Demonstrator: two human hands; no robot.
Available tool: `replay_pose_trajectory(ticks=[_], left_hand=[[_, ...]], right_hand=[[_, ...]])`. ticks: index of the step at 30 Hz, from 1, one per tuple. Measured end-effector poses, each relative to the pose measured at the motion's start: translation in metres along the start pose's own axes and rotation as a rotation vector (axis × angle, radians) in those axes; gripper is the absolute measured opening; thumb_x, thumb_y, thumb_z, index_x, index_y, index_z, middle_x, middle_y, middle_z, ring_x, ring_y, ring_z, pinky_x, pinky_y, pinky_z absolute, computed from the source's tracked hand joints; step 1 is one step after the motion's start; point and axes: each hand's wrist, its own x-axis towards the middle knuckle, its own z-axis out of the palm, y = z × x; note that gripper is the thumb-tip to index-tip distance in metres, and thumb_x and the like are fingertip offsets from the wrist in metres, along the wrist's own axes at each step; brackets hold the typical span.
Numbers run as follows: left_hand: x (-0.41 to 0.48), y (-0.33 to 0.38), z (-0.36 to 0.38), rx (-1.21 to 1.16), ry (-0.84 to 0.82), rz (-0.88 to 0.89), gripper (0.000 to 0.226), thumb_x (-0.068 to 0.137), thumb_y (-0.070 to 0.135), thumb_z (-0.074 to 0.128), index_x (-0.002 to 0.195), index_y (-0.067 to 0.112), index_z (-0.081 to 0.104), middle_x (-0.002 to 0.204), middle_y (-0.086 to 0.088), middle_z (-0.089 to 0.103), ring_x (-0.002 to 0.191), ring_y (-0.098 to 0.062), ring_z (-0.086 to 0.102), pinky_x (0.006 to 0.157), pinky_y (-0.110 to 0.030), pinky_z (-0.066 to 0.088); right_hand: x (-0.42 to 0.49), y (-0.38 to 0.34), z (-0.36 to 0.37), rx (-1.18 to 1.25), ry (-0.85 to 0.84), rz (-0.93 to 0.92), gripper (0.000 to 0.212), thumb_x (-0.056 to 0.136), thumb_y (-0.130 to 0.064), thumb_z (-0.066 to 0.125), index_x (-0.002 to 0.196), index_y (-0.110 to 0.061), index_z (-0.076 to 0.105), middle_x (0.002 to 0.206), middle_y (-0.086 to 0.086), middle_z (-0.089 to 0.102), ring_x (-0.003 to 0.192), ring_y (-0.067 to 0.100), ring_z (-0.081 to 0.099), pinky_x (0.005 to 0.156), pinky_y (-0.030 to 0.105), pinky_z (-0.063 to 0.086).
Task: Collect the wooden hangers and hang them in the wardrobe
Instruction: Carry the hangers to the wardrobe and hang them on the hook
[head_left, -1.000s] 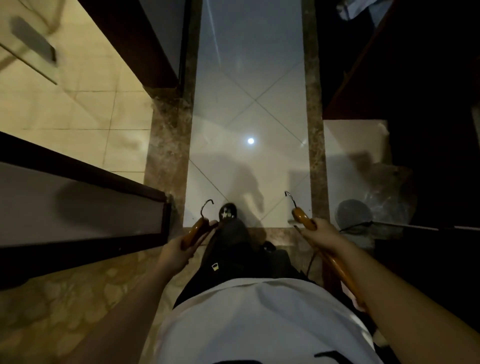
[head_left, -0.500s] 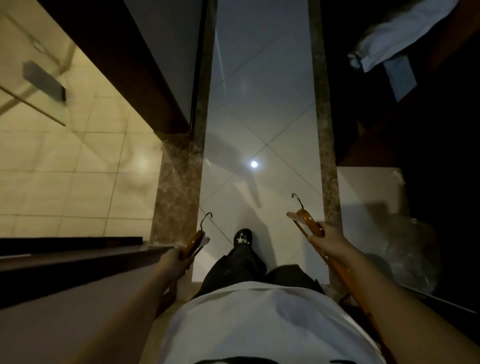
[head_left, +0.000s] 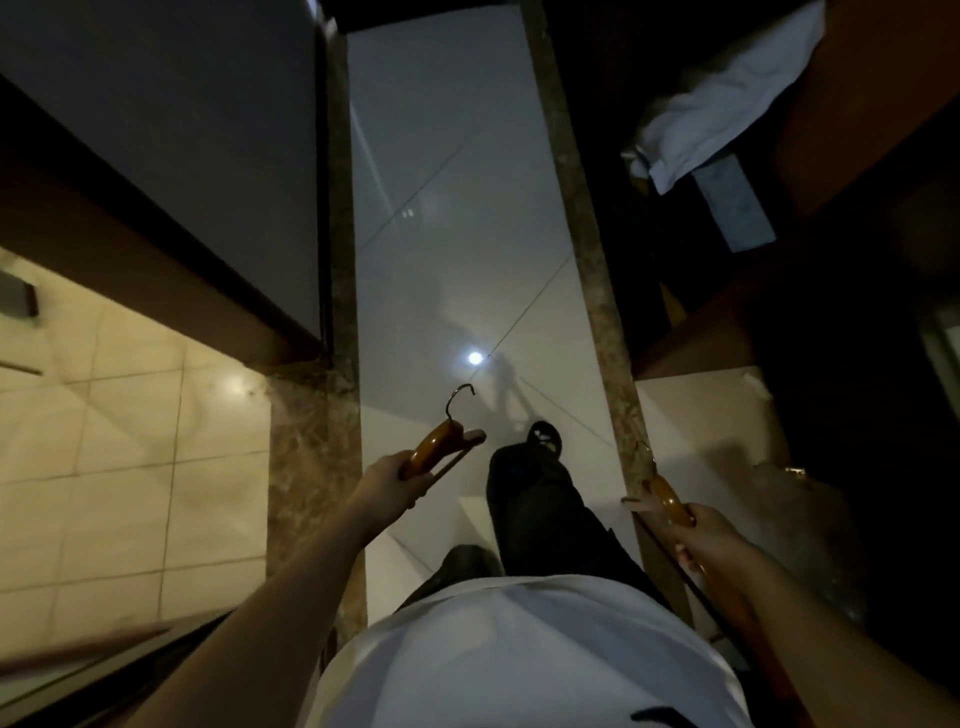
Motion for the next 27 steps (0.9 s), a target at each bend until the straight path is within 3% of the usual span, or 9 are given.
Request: replay_pose_trajectory(ticks=[4, 7, 12, 19, 24, 27], left_hand=[[0.047, 0.049, -0.015, -0.036, 0.000, -0.041, 0.011, 0.091, 0.018, 0.055, 0.102, 0.019, 0.052, 0.083, -0.004, 0.061, 0.078, -0.019, 0.060, 0.067, -0.023, 0.048], [0.077, 0.074, -0.031, -0.048, 0.019, -0.107, 0.013, 0.091, 0.016, 0.055, 0.104, 0.014, 0.055, 0.086, -0.009, 0.063, 0.083, -0.025, 0.063, 0.075, -0.034, 0.052], [0.117, 0.094, -0.064, -0.093, 0.067, -0.182, 0.013, 0.092, 0.007, 0.052, 0.104, 0.004, 0.054, 0.076, -0.008, 0.057, 0.068, -0.017, 0.055, 0.060, -0.024, 0.045], [0.178, 0.109, -0.128, -0.077, 0.095, -0.262, 0.021, 0.092, 0.005, 0.052, 0.111, -0.003, 0.054, 0.076, -0.010, 0.055, 0.067, -0.018, 0.053, 0.057, -0.023, 0.043], [0.244, 0.131, -0.183, -0.050, 0.071, -0.233, 0.019, 0.092, 0.007, 0.052, 0.110, 0.000, 0.053, 0.072, -0.006, 0.054, 0.064, -0.016, 0.052, 0.055, -0.022, 0.041], [0.288, 0.156, -0.221, 0.010, -0.011, -0.165, 0.013, 0.093, 0.009, 0.052, 0.105, 0.005, 0.053, 0.070, -0.004, 0.053, 0.061, -0.014, 0.050, 0.053, -0.019, 0.040]], right_hand=[[0.036, -0.065, -0.040, 0.009, -0.056, -0.051, 0.015, 0.090, -0.015, 0.052, 0.098, -0.021, 0.064, 0.082, 0.014, 0.065, 0.070, 0.025, 0.057, 0.063, 0.028, 0.045], [0.063, -0.125, -0.069, -0.065, -0.073, -0.128, 0.025, 0.089, -0.016, 0.054, 0.114, -0.015, 0.057, 0.097, 0.013, 0.063, 0.082, 0.025, 0.059, 0.062, 0.026, 0.044], [0.095, -0.229, -0.102, -0.130, -0.103, -0.265, 0.042, 0.087, -0.009, 0.055, 0.129, -0.007, 0.048, 0.111, 0.019, 0.060, 0.090, 0.028, 0.059, 0.069, 0.033, 0.050], [0.130, -0.359, -0.125, -0.120, -0.136, -0.391, 0.048, 0.088, -0.010, 0.054, 0.134, -0.013, 0.043, 0.086, 0.000, 0.053, 0.076, 0.016, 0.055, 0.068, 0.028, 0.047], [0.156, -0.420, -0.127, -0.069, -0.105, -0.368, 0.048, 0.088, -0.010, 0.054, 0.135, -0.012, 0.042, 0.088, -0.001, 0.053, 0.079, 0.015, 0.056, 0.069, 0.027, 0.047], [0.161, -0.443, -0.127, -0.029, -0.065, -0.288, 0.050, 0.088, -0.007, 0.054, 0.136, -0.011, 0.041, 0.097, 0.008, 0.056, 0.085, 0.022, 0.058, 0.077, 0.036, 0.050]])
